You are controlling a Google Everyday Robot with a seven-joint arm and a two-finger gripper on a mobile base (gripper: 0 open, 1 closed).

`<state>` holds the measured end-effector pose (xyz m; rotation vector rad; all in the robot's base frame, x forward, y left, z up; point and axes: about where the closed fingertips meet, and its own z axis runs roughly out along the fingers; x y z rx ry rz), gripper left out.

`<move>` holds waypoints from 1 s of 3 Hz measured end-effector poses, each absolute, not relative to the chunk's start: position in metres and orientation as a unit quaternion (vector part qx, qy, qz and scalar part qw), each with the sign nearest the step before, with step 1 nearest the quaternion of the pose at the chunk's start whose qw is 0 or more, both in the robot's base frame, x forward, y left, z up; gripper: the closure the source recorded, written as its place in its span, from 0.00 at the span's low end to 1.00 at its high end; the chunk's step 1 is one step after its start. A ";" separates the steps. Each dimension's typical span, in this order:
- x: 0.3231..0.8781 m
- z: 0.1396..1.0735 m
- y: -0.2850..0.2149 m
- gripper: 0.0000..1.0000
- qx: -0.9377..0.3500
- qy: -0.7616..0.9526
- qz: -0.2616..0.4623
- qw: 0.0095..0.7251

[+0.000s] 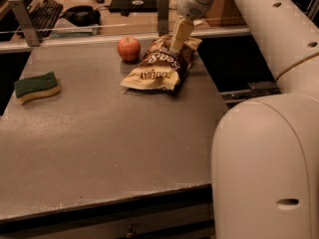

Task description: Move brown chip bag near apple

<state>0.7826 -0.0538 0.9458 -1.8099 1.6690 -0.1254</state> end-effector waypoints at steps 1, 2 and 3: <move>0.764 0.963 -0.069 0.00 -0.688 0.633 -0.044 0.353; 0.723 0.982 -0.100 0.00 -0.680 0.621 -0.020 0.391; 0.713 0.979 -0.133 0.00 -0.664 0.636 -0.019 0.393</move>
Offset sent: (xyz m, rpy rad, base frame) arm -0.1384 -0.1256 0.0616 0.2815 -0.0808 0.0371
